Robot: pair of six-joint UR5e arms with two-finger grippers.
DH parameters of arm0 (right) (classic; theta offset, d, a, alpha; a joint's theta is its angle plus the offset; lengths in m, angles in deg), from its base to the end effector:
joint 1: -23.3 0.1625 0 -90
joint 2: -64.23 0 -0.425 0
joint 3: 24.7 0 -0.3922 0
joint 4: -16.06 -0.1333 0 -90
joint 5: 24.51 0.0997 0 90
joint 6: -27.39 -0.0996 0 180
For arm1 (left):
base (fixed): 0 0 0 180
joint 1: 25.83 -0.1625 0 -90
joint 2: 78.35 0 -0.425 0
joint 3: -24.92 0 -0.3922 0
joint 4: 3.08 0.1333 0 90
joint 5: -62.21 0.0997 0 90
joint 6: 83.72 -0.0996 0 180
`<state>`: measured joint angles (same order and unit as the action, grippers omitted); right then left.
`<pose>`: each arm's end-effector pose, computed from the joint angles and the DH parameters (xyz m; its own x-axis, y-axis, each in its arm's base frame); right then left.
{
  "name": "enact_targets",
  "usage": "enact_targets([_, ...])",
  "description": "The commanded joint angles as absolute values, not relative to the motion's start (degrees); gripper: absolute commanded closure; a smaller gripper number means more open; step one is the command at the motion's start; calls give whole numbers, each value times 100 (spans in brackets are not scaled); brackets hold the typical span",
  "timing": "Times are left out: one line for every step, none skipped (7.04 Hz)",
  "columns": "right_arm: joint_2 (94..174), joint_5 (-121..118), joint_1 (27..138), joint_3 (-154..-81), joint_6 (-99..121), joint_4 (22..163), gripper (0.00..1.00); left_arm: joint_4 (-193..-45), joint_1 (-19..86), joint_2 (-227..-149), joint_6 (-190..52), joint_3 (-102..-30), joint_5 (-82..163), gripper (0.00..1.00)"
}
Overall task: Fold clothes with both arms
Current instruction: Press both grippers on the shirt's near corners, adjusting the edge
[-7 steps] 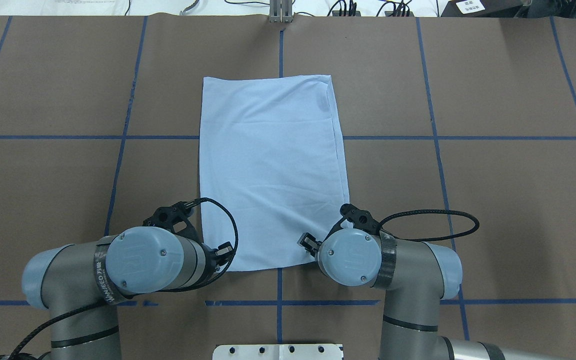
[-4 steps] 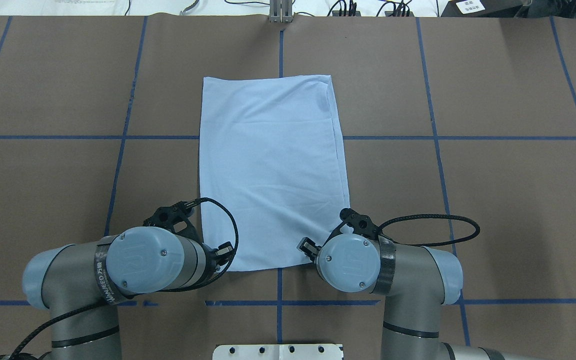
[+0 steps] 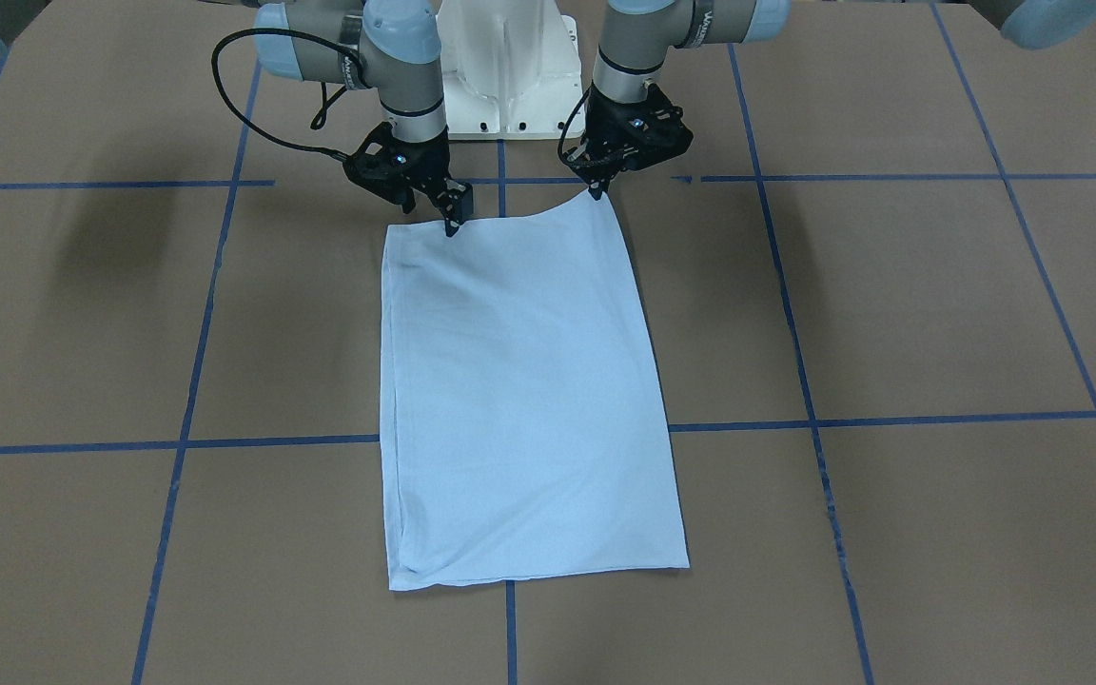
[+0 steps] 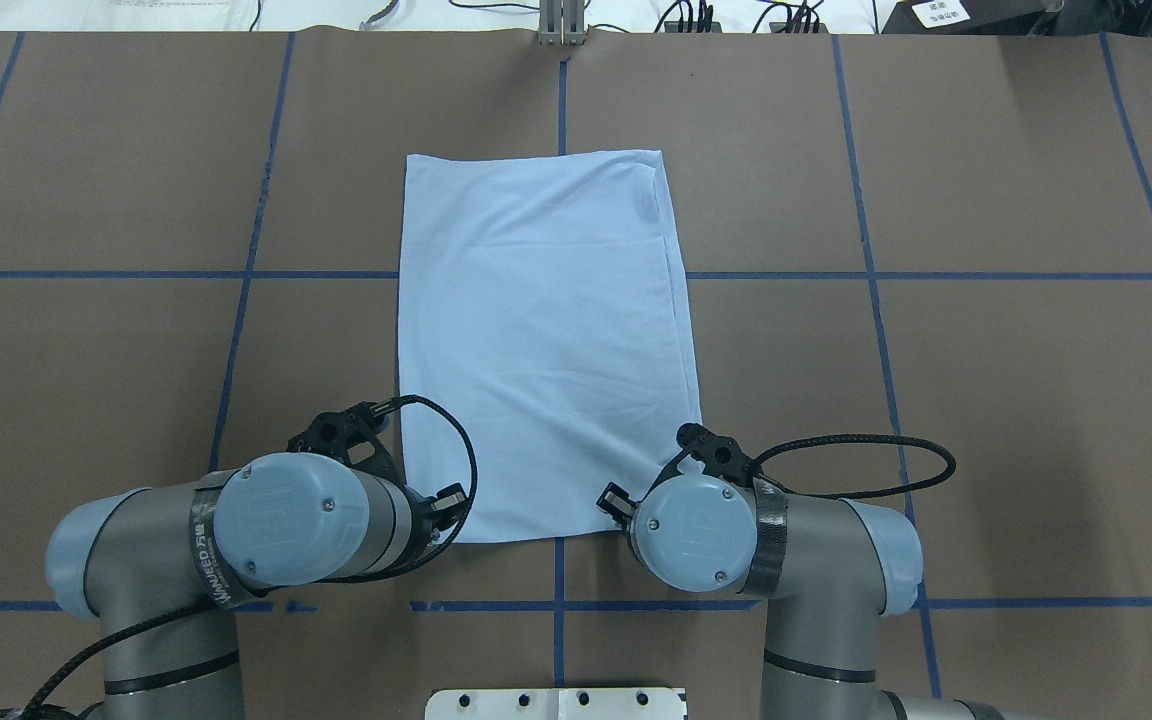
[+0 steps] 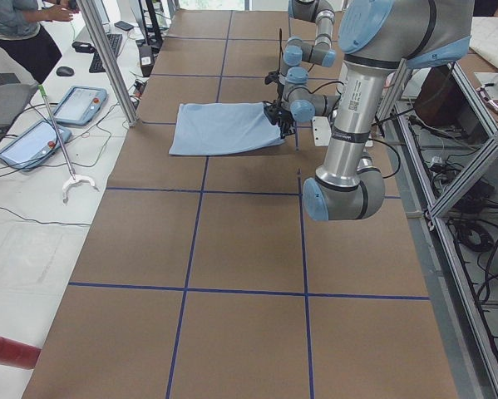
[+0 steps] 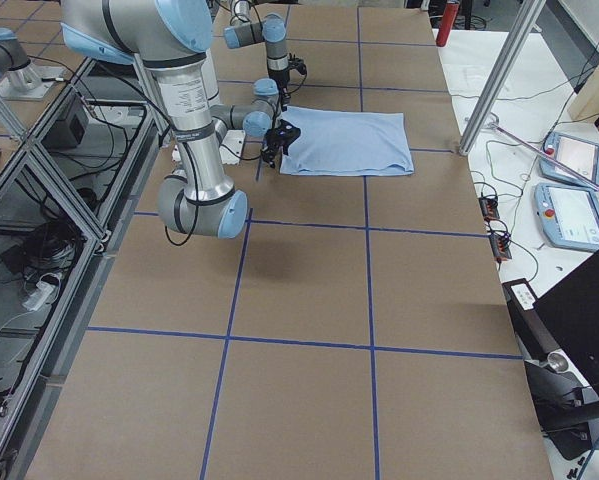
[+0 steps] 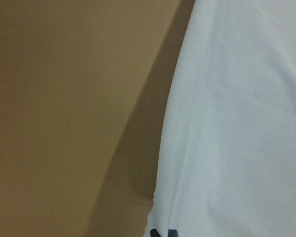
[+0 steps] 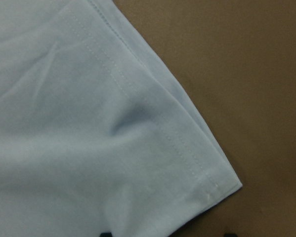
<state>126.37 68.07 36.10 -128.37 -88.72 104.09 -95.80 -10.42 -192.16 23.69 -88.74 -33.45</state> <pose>-0.5888 -0.2659 0.2818 0.5511 0.5761 0.6037 -0.4829 0.8102 -0.3323 0.5231 -0.2723 0.2492 0.5317 -0.4554 -0.7141 0.3673 0.8837 -0.2901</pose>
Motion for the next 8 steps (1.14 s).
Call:
enact_targets([12602, 6813, 3605, -12859, -8863, 10412, 81, -9580, -1045, -19217, 2359, -8863, -3342, 100])
enact_targets([12584, 6822, 3622, -12876, -8854, 10404, 100, -9580, -1045, -19217, 2359, -8863, -3342, 100])
enact_targets([12575, 6839, 3700, -12877, -8836, 10412, 100, -9580, -1045, -19217, 2359, -8863, -3342, 100])
enact_targets([12575, 6857, 3745, -12894, -8827, 10404, 100, -9589, -1045, -19217, 2359, -8863, -3342, 100])
enact_targets([12558, 6857, 3815, -12912, -8827, 10403, 100, -9606, -1045, -19234, 2359, -8863, -3333, 100])
enact_targets([12558, 6840, 3842, -12973, -8819, 10386, 100, -9589, -1028, -19251, 2237, -8863, -3333, 100])
enact_targets([12558, 6822, 3851, -13147, -8836, 10386, 100, -9589, -1028, -19252, 2210, -8889, -3333, 100])
enact_targets([12584, 6857, 3877, -13367, -8810, 10395, 100, -9580, -1019, -19252, 2210, -8924, -3342, 100])
